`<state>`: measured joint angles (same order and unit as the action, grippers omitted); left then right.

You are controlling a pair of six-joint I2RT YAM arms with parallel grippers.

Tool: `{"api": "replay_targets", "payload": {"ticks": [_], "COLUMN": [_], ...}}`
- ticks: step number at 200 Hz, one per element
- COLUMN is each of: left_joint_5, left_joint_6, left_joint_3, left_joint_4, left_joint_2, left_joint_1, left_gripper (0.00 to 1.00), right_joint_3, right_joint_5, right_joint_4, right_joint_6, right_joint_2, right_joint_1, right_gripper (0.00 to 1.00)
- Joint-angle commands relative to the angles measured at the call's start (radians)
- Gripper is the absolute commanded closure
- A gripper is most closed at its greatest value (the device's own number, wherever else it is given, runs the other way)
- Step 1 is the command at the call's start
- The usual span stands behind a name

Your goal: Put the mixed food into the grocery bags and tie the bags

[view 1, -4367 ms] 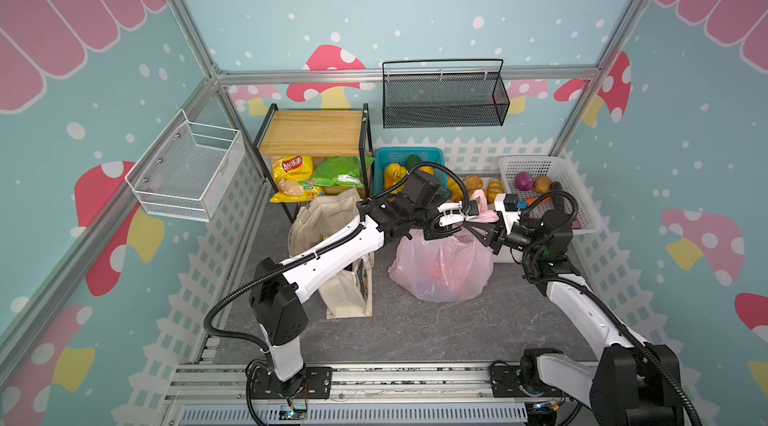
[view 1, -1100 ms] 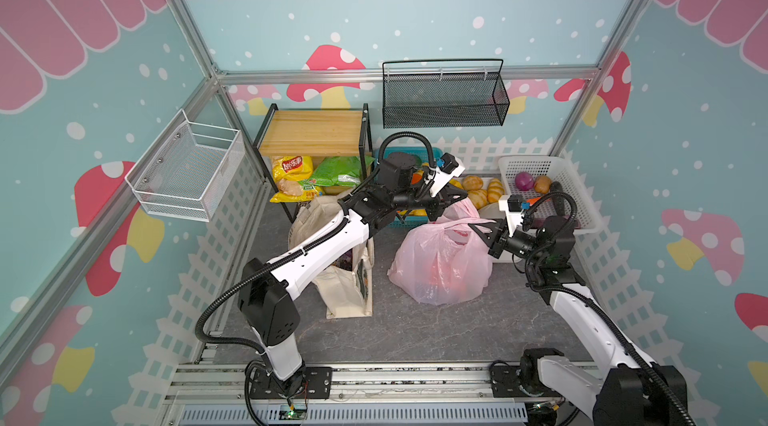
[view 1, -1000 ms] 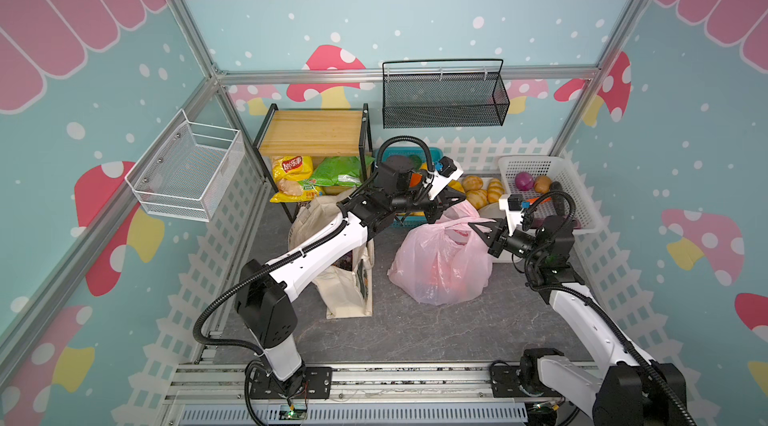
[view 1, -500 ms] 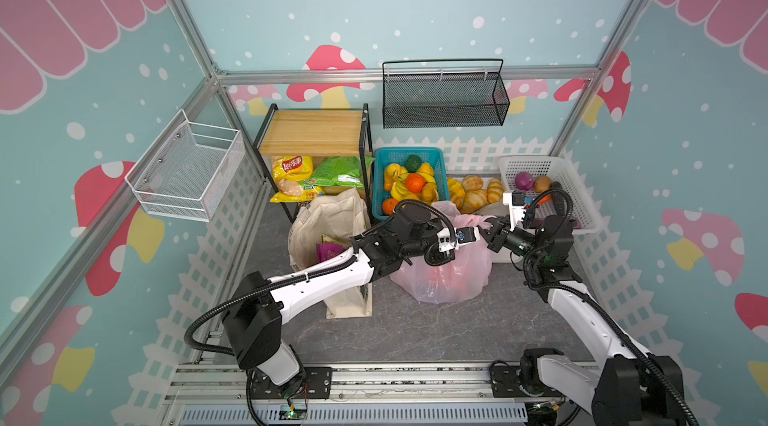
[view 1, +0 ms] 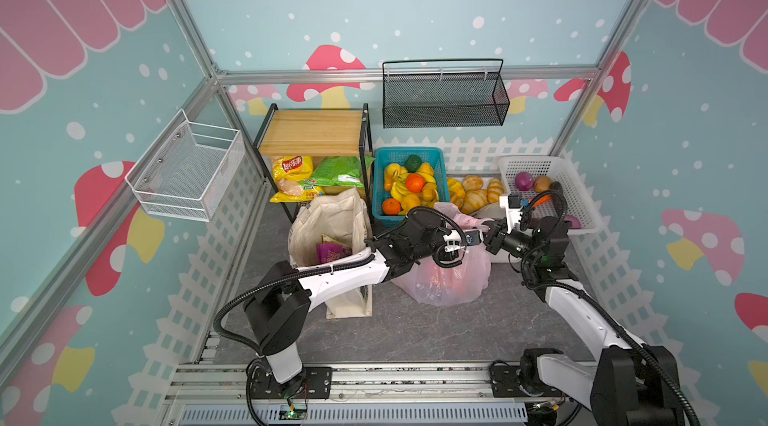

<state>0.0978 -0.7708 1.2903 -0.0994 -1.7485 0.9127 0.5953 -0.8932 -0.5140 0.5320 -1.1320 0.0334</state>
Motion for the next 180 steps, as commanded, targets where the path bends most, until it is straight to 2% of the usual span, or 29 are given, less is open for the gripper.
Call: {"api": "replay_targets", "payload": {"ticks": [1, 37, 61, 91, 140, 180], "left_joint_5": [-0.011, 0.011, 0.020, 0.032, 0.049, 0.052], "left_joint_6": [-0.013, 0.007, 0.011, 0.015, 0.021, 0.013], "left_joint_3": [0.003, 0.004, 0.006, 0.004, 0.001, -0.006], "left_joint_4": [-0.013, -0.018, -0.023, -0.021, -0.017, -0.010], "left_joint_2": [-0.015, -0.009, -0.015, -0.018, -0.014, -0.011], "left_joint_1": [-0.006, -0.012, -0.012, -0.012, -0.012, -0.012], "left_gripper": [1.00, 1.00, 1.00, 1.00, 1.00, 1.00], "right_joint_3": [-0.002, 0.000, -0.012, -0.013, -0.029, -0.028], "right_joint_5": [0.004, 0.092, 0.079, 0.041, -0.026, -0.013], "right_joint_4": [0.045, 0.177, 0.181, 0.145, 0.009, -0.054], "right_joint_6": [-0.088, -0.197, -0.219, -0.212, -0.137, -0.093], "right_joint_2": [0.009, 0.069, 0.094, 0.094, 0.059, 0.019], "right_joint_1": [-0.001, -0.001, 0.000, 0.000, 0.001, 0.006], "right_gripper": [0.86, 0.76, 0.69, 0.63, 0.60, 0.59]}}
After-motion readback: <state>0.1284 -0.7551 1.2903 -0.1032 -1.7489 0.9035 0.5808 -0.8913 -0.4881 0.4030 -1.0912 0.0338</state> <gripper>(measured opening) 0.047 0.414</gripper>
